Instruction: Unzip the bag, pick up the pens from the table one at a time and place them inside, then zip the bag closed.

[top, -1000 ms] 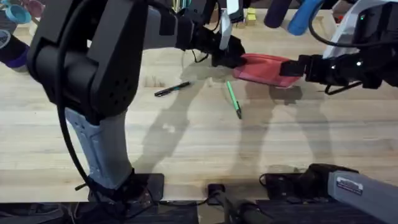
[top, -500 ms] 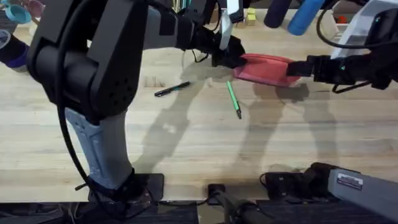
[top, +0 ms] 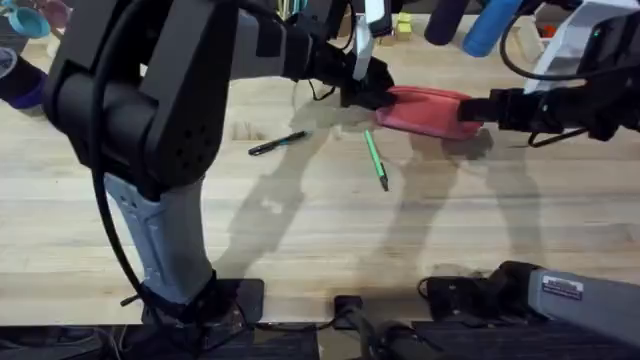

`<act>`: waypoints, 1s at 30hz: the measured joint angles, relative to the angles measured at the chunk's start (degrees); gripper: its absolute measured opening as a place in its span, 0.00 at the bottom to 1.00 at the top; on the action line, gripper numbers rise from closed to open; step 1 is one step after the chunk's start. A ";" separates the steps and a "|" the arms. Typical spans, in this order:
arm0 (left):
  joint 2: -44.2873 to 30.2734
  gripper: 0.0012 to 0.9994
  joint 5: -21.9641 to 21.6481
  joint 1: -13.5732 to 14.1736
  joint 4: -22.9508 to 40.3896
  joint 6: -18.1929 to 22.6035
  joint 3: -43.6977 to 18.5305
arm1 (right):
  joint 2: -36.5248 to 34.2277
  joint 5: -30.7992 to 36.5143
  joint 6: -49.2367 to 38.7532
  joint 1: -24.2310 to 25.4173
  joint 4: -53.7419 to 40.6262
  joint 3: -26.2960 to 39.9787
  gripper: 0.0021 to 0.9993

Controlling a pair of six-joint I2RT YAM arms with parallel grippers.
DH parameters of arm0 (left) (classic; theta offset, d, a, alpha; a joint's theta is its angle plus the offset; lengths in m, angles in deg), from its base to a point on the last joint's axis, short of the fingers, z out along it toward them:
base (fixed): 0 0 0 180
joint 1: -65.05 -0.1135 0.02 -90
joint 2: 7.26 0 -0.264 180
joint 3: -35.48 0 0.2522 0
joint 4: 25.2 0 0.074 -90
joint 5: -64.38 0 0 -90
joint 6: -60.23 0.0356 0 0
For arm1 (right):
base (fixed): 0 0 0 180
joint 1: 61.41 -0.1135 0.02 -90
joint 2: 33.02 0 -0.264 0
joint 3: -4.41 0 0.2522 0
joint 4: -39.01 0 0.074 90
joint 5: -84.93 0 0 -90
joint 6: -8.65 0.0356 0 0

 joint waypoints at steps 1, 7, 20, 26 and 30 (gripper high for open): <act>0.00 0.04 0.00 0.00 0.00 0.00 -0.02 | -0.48 -0.40 0.00 0.00 0.02 0.00 0.84; 0.00 0.04 0.00 0.00 0.00 0.00 -0.02 | -2.94 -1.87 -0.17 0.00 0.10 -0.04 0.62; 0.00 0.04 -0.02 0.00 0.02 0.00 -0.02 | -2.94 -2.16 -0.22 0.00 0.33 -0.04 0.40; 0.00 0.04 -0.02 0.00 0.04 0.00 -0.02 | -2.71 -1.47 -0.26 0.00 0.31 -0.04 0.26; 0.00 0.04 -0.04 0.00 0.04 0.00 -0.04 | -1.44 -0.42 -0.36 0.02 0.05 -0.07 0.10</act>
